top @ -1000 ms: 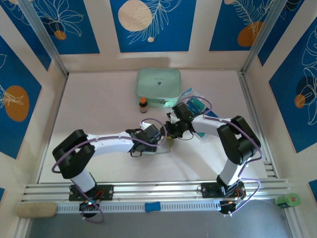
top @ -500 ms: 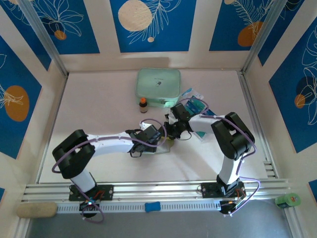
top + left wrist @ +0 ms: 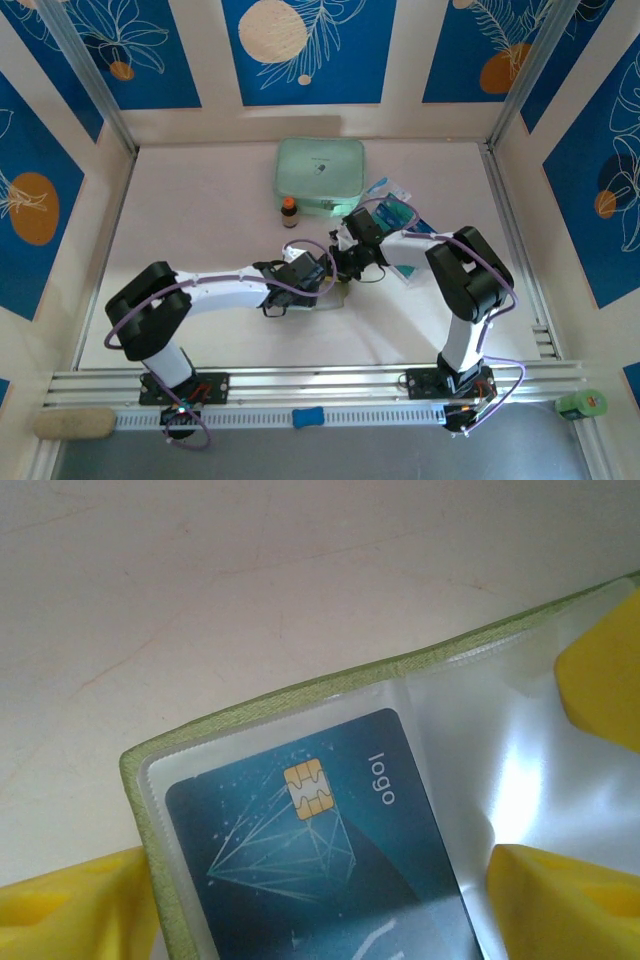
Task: Put the credit cards into the card holder
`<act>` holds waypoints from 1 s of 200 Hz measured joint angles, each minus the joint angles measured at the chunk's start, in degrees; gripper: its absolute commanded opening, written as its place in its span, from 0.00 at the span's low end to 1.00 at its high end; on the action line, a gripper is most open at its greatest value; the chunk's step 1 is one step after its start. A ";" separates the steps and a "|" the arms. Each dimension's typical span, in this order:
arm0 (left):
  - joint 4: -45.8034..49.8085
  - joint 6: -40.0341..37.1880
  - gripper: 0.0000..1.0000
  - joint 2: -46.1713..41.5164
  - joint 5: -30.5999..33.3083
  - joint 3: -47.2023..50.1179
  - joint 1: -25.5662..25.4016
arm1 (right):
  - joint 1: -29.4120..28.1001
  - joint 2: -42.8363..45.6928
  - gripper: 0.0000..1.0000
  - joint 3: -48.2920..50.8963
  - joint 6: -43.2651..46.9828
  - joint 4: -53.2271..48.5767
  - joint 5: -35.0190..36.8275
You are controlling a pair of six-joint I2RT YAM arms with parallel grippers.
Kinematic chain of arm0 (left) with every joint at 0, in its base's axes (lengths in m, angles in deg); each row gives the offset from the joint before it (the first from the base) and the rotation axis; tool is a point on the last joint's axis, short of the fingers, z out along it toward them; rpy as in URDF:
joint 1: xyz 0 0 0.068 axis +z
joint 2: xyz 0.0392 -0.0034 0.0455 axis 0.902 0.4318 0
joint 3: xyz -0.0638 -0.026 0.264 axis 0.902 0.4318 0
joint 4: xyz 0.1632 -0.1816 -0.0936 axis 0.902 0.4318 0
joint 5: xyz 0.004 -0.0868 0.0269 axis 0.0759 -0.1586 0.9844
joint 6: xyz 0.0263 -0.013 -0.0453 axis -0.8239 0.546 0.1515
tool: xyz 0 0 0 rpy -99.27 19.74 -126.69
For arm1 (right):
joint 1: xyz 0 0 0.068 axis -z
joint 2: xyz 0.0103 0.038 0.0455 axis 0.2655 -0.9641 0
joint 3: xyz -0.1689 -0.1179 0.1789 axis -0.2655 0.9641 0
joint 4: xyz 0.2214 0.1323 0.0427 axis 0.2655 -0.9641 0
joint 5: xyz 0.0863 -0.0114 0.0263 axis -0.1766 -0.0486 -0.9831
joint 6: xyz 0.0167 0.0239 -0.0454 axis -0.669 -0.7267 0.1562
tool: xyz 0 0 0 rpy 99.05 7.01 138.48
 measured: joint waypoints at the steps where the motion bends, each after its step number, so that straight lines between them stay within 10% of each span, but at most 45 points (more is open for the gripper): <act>1: 0.00 0.02 0.86 -0.02 0.00 0.00 0.00 | 0.00 0.04 0.29 0.00 -0.04 0.00 -0.07; 72: 0.48 -1.33 0.94 -14.25 2.34 2.12 0.87 | -2.36 7.76 0.51 0.20 -2.67 0.24 -2.03; 200: 4.55 -0.76 0.94 -34.45 2.71 14.21 9.16 | -11.08 -4.90 0.53 -8.63 -7.41 2.32 -1.22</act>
